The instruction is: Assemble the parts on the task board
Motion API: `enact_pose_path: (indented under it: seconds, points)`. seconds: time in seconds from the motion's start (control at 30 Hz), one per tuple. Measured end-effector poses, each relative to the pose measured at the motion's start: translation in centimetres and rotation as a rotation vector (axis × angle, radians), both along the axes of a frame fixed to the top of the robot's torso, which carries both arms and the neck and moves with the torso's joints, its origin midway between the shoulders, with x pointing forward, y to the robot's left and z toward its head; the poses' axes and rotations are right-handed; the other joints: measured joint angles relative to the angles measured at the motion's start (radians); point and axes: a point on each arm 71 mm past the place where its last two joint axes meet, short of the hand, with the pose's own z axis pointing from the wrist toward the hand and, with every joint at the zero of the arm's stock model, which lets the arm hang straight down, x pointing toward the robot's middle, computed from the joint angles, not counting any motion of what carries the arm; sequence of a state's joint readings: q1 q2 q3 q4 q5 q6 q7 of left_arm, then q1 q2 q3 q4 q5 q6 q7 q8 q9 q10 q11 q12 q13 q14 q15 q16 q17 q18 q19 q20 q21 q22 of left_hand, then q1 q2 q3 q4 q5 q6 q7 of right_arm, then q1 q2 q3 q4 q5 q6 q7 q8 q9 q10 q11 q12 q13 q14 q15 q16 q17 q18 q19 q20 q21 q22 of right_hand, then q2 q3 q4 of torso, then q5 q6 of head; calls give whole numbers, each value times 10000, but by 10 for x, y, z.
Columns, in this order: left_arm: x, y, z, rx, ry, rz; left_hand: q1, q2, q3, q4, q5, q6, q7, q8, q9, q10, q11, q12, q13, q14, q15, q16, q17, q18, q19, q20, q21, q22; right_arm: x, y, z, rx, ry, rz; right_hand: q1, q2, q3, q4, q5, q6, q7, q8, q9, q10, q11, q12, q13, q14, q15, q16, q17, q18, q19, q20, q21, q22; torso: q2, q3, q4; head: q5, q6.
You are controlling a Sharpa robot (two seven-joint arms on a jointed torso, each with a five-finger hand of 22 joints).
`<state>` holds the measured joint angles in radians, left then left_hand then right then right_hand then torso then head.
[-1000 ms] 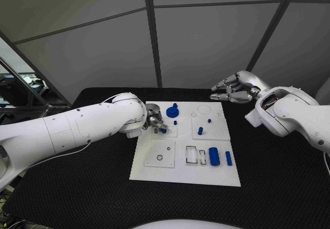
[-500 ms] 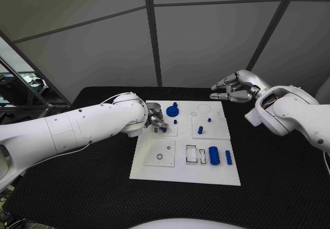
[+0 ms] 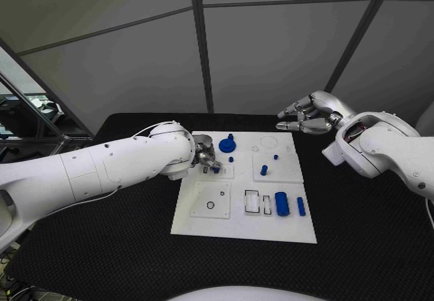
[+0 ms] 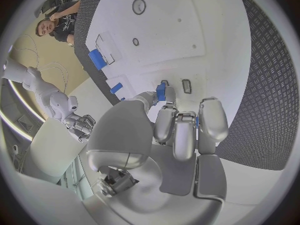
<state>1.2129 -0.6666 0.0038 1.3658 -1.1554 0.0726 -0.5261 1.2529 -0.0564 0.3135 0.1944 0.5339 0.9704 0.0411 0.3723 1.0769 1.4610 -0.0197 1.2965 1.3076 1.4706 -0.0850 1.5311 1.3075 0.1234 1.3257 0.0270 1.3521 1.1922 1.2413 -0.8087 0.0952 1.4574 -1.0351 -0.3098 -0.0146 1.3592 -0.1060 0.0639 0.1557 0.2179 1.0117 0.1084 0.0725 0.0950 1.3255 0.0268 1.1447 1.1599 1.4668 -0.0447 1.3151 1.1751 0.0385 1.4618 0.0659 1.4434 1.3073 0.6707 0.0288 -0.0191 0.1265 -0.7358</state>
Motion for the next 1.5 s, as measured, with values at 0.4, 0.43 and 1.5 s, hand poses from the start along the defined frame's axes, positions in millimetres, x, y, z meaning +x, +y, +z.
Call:
enact_pose_path:
  seconds: [0.4, 0.43, 1.5]
  points:
    - [-1, 1, -1, 160, 130, -50, -48, -26, 69, -69, 0, 15, 19, -29, 35, 35, -31, 0, -1, -11, 18, -1, 0, 0, -1, 0, 0, -1, 1, 1, -1, -25, 32, 38, 0, 0, 0, 0, 0, 0, 0, 0, 7, 0, 0, 0, 1, 0, 0, 0, 1, 0, 0, 0, 0, 0, -5, 0, 0, -6, -38]
    - [-1, 1, -1, 169, 138, -56, -48, -26, 69, -69, 0, 15, 19, -36, 35, 35, -31, 0, -1, -10, 19, -1, 0, 0, -1, 0, 0, -1, 1, 1, -1, -27, 34, 38, 0, 0, 0, 0, 0, 0, 0, 0, 7, 0, 0, 0, 1, 0, 0, 0, 0, 0, 0, 0, 0, 0, -6, 1, 0, -6, -38]
    - [4, -1, -1, 315, 230, -47, -1458, -219, 1109, -1108, -2796, 522, -272, -123, 218, 49, -232, -148, -2, -53, -101, 29, 0, 0, 71, -73, -1, 105, 1, 1, -1, -36, 52, 60, -39, 39, 0, 0, 0, 0, 0, 0, 4, 0, 0, 0, 1, 0, 0, 0, 1, 0, 0, 0, 0, 0, -5, 12, -1, -14, -61]
